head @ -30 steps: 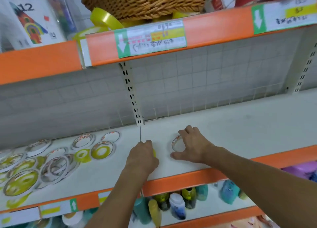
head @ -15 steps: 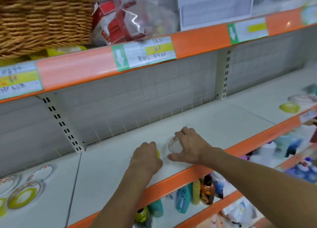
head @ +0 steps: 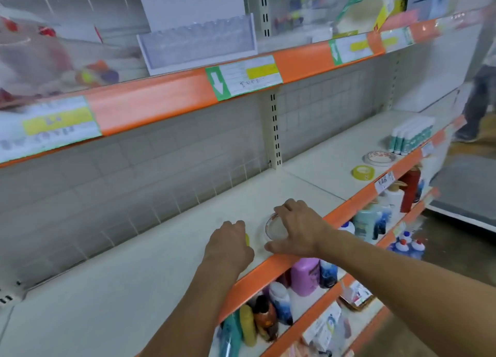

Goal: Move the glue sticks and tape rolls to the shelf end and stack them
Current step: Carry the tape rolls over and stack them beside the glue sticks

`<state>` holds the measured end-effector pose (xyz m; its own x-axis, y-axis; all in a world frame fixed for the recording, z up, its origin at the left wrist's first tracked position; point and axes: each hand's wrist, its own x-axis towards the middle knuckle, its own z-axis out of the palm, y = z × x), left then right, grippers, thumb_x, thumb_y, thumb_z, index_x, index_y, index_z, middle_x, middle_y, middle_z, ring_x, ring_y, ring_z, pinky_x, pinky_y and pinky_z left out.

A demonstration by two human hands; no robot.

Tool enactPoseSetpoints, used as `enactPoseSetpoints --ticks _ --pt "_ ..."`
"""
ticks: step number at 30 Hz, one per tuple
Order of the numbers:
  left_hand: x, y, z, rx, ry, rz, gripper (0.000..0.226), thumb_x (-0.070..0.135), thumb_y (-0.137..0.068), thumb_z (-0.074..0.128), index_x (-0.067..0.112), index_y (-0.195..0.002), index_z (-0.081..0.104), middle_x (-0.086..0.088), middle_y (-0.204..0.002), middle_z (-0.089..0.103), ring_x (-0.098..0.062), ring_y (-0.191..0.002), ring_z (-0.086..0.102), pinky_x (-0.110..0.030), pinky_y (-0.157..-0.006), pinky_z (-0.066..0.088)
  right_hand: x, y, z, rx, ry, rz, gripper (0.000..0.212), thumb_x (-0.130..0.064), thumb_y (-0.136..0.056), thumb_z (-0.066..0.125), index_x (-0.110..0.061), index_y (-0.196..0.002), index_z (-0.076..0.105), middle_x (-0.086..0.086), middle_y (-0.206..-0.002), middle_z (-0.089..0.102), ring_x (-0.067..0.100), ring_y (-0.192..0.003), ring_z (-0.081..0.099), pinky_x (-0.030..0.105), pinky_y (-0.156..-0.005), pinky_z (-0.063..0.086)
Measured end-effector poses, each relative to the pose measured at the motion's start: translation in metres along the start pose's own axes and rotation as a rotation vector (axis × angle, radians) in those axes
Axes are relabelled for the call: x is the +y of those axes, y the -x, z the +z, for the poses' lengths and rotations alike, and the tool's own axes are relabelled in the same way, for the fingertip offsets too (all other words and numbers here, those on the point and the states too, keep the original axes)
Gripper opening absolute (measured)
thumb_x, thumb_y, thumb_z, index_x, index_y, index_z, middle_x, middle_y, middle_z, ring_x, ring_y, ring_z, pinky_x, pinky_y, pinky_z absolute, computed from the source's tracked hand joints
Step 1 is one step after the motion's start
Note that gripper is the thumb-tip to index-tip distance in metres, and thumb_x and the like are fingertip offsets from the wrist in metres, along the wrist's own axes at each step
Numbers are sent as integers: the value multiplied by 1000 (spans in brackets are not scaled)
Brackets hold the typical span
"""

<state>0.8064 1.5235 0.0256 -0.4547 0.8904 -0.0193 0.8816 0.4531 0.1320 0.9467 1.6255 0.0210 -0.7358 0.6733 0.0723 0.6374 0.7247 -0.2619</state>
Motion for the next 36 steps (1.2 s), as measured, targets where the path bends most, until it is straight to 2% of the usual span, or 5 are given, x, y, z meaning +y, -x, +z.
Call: enactPoseSetpoints --ticks 14,18,23,29,36 --pt "98 -107 20 -25 24 260 44 26 -84 63 16 -126 53 -8 -117 54 -26 -106 56 -28 -78 44 113 -18 -31 56 18 222 89 -66 -75 67 -13 -142 44 7 -131 47 26 -120 44 40 -103 42" --pt "131 -138 25 -27 41 343 45 26 -83 62 16 -127 54 -8 -119 54 -27 -108 56 -30 -80 44 146 -22 -42 83 -5 318 90 -64 -76 69 -11 -144 42 9 -134 46 28 -125 41 39 -106 39" --pt "168 -164 32 -22 64 433 40 28 -82 63 17 -120 56 -8 -115 56 -28 -104 57 -30 -78 44 183 -22 -50 104 -31 409 87 -66 -74 69 -12 -138 46 8 -127 46 27 -119 43 39 -102 41" --pt "209 -190 38 5 60 487 43 32 -85 65 17 -124 55 -9 -117 57 -29 -108 57 -31 -83 45 229 -29 -59 128 -44 435 78 -64 -75 69 -13 -131 50 6 -117 47 27 -115 45 40 -99 42" --pt "262 -223 44 14 112 441 43 31 -87 64 16 -126 54 -8 -118 55 -28 -110 56 -35 -87 48 300 -64 -72 147 -25 353 89 -63 -77 69 -12 -145 41 10 -137 45 28 -127 40 37 -109 36"
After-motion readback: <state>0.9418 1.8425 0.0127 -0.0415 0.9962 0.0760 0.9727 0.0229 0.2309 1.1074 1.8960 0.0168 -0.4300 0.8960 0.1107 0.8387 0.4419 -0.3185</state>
